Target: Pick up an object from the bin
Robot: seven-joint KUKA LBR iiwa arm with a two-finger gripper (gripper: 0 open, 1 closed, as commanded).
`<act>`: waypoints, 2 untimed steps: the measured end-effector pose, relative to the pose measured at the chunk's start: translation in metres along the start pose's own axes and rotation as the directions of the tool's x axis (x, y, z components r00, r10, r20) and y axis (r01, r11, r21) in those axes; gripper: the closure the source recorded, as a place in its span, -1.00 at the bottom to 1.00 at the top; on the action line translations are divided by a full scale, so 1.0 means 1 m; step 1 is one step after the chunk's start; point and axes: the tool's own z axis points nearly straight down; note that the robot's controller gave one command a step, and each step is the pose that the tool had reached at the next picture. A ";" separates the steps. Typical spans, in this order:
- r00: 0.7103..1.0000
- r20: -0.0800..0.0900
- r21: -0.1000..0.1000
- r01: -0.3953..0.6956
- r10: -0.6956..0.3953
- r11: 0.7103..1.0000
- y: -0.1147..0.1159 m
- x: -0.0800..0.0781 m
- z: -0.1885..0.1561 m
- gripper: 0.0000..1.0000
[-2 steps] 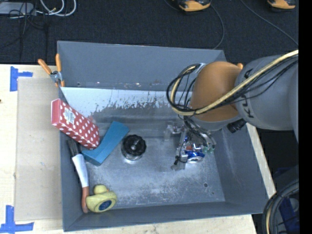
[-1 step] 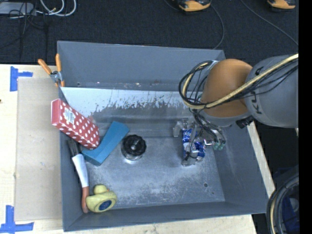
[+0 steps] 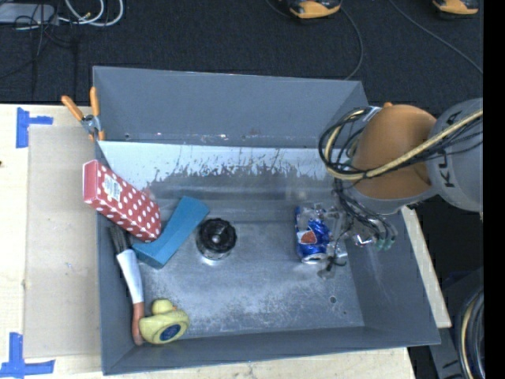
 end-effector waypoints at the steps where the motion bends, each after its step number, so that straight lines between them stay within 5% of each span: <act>1: 0.963 0.006 0.002 -0.270 0.270 0.963 -0.021 0.018 0.015 -1.00; 2: 0.966 0.002 0.002 -0.257 0.257 0.966 -0.023 0.012 0.019 -1.00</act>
Offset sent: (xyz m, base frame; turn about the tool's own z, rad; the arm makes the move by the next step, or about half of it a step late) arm 0.0039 -0.0256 -0.0177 0.1555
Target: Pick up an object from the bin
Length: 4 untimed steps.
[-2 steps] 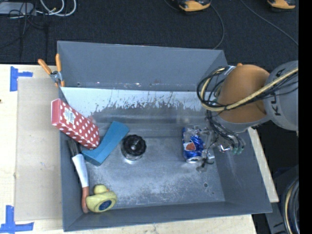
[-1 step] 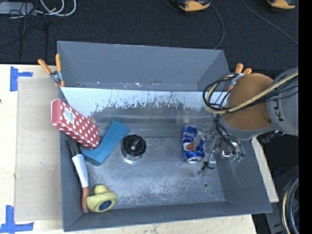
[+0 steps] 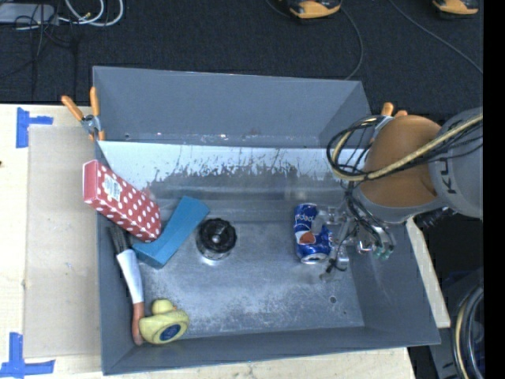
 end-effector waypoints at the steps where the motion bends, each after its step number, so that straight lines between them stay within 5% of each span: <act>1: 0.999 0.016 -0.002 0.038 -0.038 0.999 0.006 -0.021 0.030 1.00; 2: 0.999 0.016 -0.002 0.038 -0.038 0.999 0.006 -0.021 0.030 1.00; 3: 0.999 0.002 -0.002 0.042 -0.042 0.999 0.008 -0.007 -0.006 1.00; 4: 0.999 0.020 0.000 0.040 -0.040 0.999 0.010 -0.016 -0.027 1.00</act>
Offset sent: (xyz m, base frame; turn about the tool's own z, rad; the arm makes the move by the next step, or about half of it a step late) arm 0.0000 0.0000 0.0000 0.0000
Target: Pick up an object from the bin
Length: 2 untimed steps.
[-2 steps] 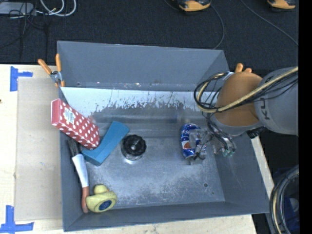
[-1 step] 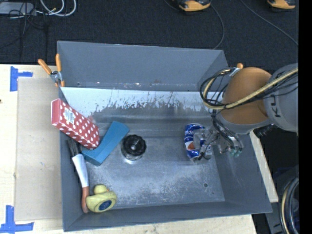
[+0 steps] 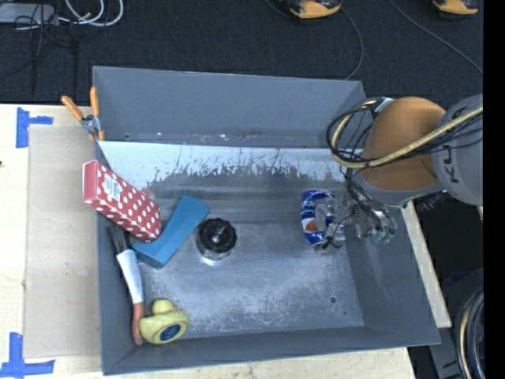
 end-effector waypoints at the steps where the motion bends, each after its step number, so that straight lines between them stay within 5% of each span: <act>1: 1.000 -0.022 -0.003 0.008 -0.008 1.000 -0.001 0.009 -0.031 1.00; 2: 0.999 -0.007 -0.001 0.036 -0.036 0.999 0.003 -0.004 -0.095 1.00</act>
Offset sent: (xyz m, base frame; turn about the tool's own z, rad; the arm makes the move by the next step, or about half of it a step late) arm 0.0111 0.0083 0.1294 -0.0607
